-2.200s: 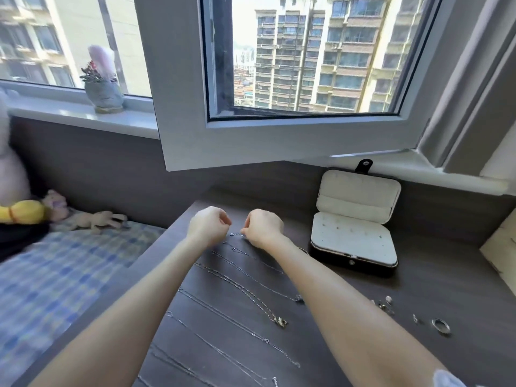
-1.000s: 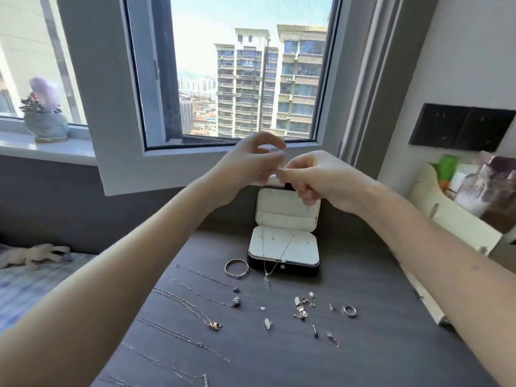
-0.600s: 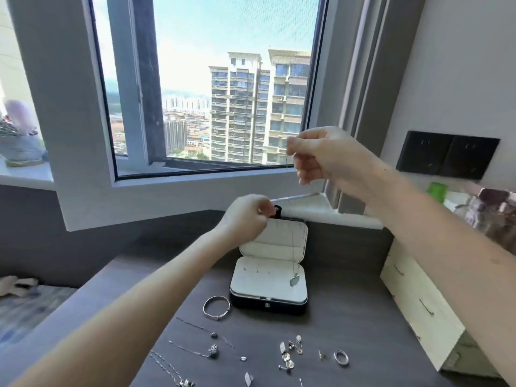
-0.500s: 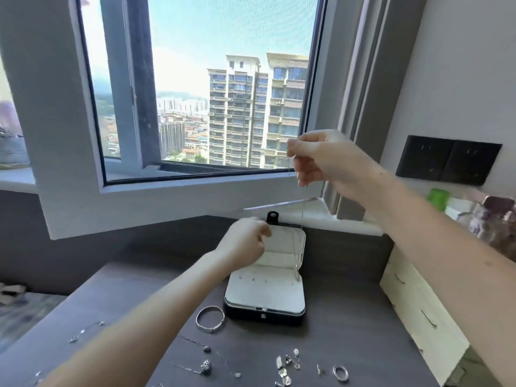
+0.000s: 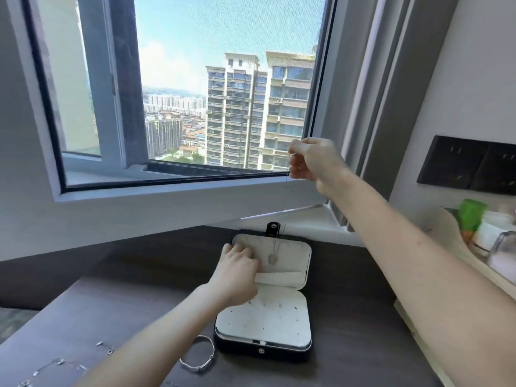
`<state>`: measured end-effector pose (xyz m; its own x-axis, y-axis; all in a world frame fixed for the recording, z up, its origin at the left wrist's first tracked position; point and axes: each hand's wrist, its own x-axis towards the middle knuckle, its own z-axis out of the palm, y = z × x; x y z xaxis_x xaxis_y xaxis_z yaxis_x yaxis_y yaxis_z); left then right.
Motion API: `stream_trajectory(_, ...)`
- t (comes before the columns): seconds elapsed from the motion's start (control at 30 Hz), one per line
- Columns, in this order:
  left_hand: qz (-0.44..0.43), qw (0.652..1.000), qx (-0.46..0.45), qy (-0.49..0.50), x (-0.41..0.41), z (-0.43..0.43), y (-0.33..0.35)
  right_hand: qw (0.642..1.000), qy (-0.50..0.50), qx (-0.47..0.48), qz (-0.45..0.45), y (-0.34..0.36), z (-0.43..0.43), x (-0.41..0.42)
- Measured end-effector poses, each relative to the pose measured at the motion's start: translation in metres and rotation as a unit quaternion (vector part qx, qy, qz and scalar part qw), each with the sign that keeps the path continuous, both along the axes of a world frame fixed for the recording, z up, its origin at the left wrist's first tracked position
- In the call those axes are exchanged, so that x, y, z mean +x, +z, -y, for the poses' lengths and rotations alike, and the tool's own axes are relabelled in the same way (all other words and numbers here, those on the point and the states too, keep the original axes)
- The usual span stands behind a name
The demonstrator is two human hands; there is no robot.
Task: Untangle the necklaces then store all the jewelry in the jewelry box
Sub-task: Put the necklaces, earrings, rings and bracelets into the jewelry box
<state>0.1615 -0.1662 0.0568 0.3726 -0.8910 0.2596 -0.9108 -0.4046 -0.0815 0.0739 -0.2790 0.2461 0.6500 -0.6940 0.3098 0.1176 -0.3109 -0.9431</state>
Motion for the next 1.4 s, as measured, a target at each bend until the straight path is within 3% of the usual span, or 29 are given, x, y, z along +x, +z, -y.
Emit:
stream_trajectory(0.33, 0.002, 0.998, -0.067, -0.002, -0.003, 0.002, -0.008, 0.999, 0.013, -0.010, -0.030, -0.034, 0.005, 0.008)
stream_trajectory(0.53, -0.037, 0.995, -0.071, -0.059, -0.023, 0.009, -0.013, 0.998, 0.005, -0.046, -0.039, -0.034, 0.007, -0.004)
stream_trajectory(1.1, -0.064, 0.989, -0.120, -0.064, -0.031, 0.009, -0.021, 0.936, -0.028, -0.190, -0.295, -0.113, 0.011, -0.033)
stream_trajectory(1.4, -0.103, 0.983, -0.134, -0.065, -0.030, 0.010, -0.019, 0.969, -0.113, -0.199, -0.091, -0.084, 0.024, -0.027)
